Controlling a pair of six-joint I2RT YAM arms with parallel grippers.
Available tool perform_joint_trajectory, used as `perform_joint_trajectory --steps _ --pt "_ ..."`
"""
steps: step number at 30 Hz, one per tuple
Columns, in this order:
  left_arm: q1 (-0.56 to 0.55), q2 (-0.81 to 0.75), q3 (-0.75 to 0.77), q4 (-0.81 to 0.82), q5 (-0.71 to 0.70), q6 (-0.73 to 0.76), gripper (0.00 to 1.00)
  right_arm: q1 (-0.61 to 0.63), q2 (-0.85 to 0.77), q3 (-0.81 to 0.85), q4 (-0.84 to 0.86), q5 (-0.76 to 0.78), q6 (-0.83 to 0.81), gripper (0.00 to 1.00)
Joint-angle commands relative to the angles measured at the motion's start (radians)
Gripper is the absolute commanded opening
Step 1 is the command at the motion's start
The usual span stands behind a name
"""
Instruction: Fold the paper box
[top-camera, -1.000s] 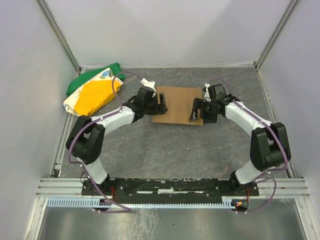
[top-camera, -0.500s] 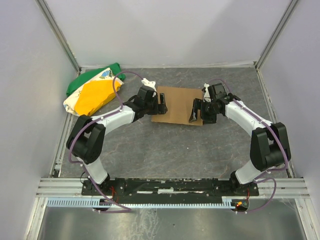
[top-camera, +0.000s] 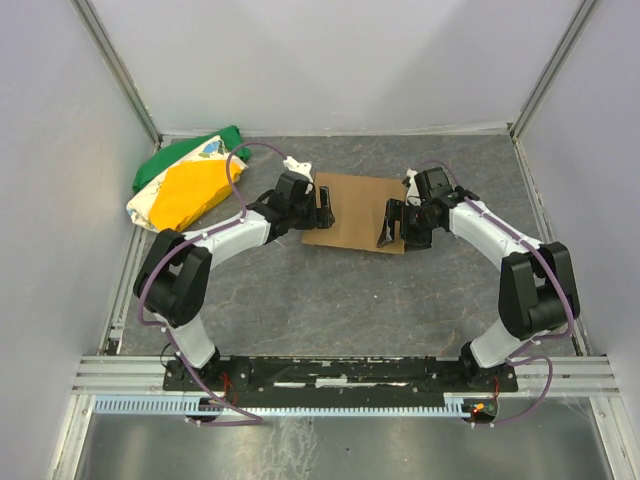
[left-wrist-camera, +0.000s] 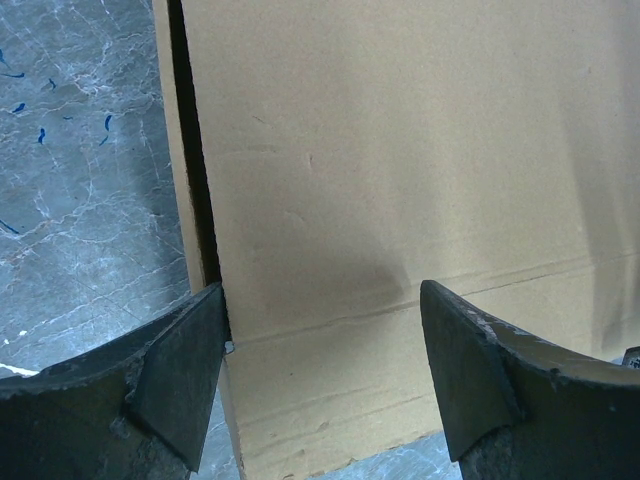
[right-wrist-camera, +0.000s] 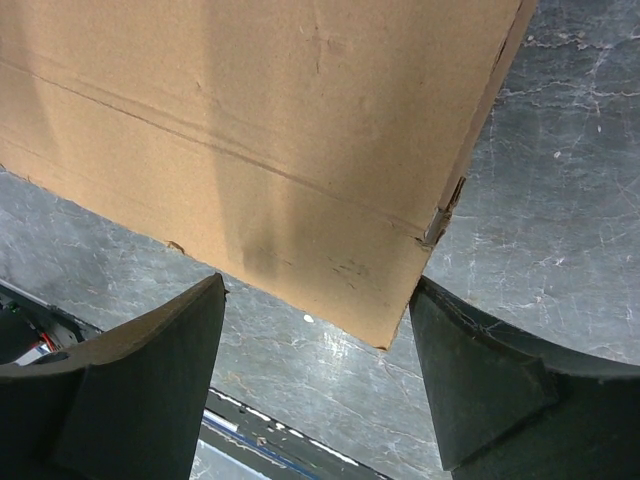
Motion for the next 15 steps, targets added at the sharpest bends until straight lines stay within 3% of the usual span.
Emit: perform_joint_trajectory --steps 1,15 --pt "-0.009 0.011 0.033 0.003 0.057 0.042 0.82 0.005 0.003 0.045 0.022 -0.018 -0.012 0.82" --pt "-0.009 0.018 0.032 -0.003 0.062 0.040 0.81 0.004 0.025 0.016 0.073 -0.056 -0.003 0.80"
